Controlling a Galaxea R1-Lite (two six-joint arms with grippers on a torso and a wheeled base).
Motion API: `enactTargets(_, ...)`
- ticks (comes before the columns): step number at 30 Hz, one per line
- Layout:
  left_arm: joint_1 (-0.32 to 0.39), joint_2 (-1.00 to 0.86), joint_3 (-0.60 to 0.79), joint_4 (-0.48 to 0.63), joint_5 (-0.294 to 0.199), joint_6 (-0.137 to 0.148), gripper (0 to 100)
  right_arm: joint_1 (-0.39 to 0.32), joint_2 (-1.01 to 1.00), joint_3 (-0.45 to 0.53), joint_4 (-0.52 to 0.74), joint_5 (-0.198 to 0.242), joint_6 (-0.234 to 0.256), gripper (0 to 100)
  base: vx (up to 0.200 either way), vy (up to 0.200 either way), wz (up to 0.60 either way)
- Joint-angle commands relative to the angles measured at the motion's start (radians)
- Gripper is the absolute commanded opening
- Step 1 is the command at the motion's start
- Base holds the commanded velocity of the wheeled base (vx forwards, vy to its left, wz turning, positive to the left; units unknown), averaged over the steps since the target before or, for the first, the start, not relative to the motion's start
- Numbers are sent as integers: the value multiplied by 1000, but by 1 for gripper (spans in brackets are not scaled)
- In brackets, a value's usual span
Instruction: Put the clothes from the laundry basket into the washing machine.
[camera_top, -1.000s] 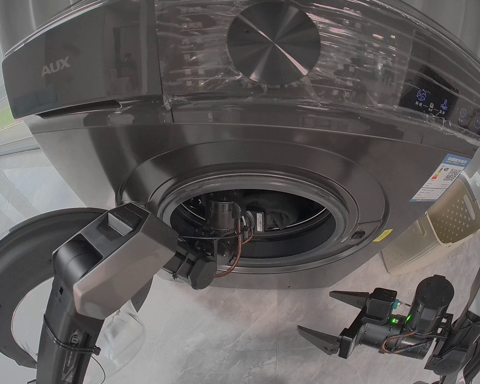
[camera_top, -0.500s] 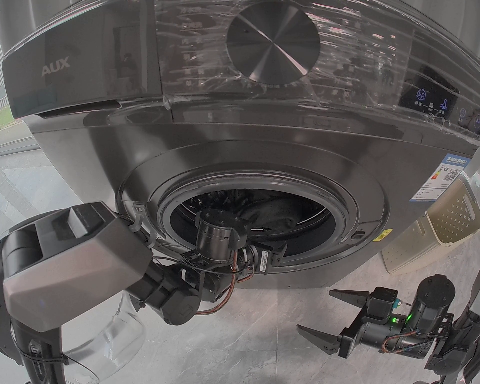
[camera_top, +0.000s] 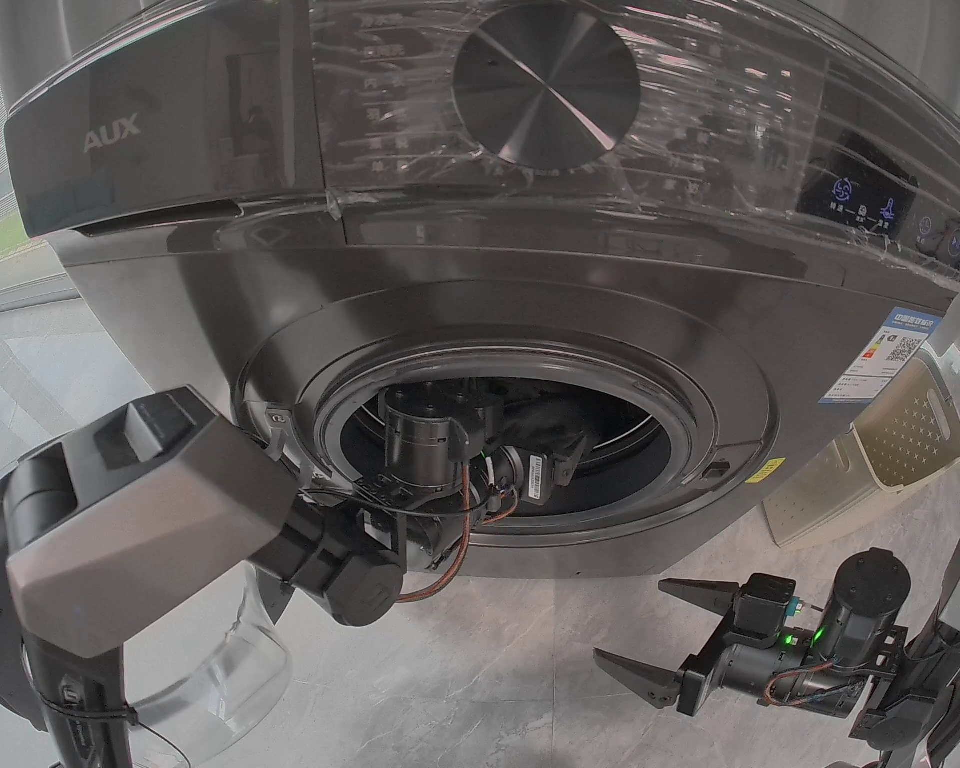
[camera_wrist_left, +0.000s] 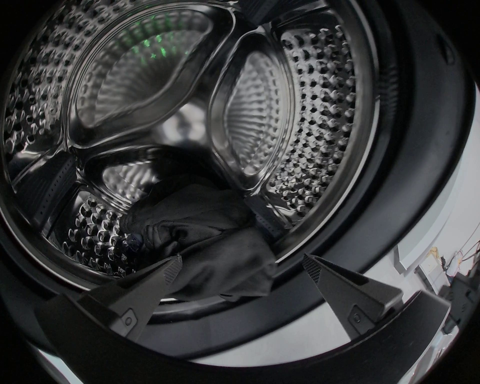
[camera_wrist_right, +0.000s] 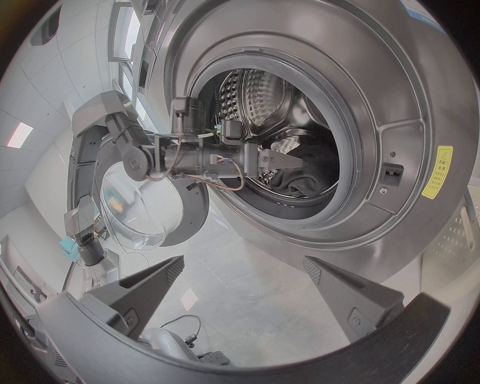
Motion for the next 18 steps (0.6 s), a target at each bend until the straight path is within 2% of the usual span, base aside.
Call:
enactTargets(1, 45, 172, -116, -35, 0, 0, 100, 0, 4, 1, 0, 1, 2, 100, 0, 0, 0)
enactTargets(6, 55, 229, -173, -25, 2, -1, 100, -3, 8, -1, 0, 1, 2, 100, 0, 0, 0)
enactTargets(7, 55, 257, -205, -22, 6, 0, 0, 0, 9, -2, 0, 1, 2, 100, 0, 0, 0)
enactTargets(12, 67, 281, -277, 26, 6, 2, 0, 4, 8, -5, 0, 1, 3, 100, 0, 0, 0)
enactTargets(15, 78, 312, -380, 60, 11, -3, 0, 4, 9, -5, 0, 1, 3, 100, 0, 0, 0)
enactTargets(18, 90, 363, -504, 63, 43, -8, 0, 4, 9, -7, 0, 1, 3, 100, 0, 0, 0)
